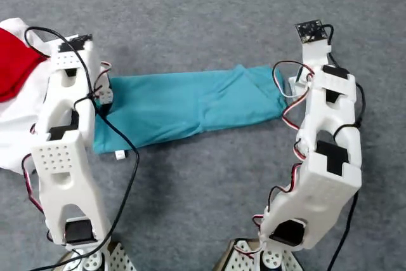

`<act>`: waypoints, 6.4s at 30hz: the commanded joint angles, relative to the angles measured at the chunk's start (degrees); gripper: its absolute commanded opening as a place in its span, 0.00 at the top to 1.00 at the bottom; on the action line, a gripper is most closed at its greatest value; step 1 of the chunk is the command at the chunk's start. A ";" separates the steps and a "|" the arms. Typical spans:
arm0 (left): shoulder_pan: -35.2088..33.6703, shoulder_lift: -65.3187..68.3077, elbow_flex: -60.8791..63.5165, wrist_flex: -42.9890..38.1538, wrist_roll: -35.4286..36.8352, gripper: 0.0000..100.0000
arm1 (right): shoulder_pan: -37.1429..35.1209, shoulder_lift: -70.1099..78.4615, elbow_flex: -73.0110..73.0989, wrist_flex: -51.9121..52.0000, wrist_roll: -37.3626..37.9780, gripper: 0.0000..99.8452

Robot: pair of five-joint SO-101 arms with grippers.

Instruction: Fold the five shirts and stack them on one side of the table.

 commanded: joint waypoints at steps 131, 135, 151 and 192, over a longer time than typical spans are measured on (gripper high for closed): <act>18.37 -18.68 -8.44 9.05 7.74 0.98 | -17.45 -15.69 -8.31 38.33 5.71 0.99; 16.18 -23.96 8.62 -2.11 7.74 0.98 | -17.36 -15.69 -4.70 32.35 5.71 0.99; 15.91 -30.02 47.56 -41.23 7.91 0.98 | -11.30 -16.22 18.42 7.91 5.63 0.99; 16.00 -29.93 47.30 -41.67 8.00 0.98 | -12.18 26.86 -53.93 31.82 -1.76 0.99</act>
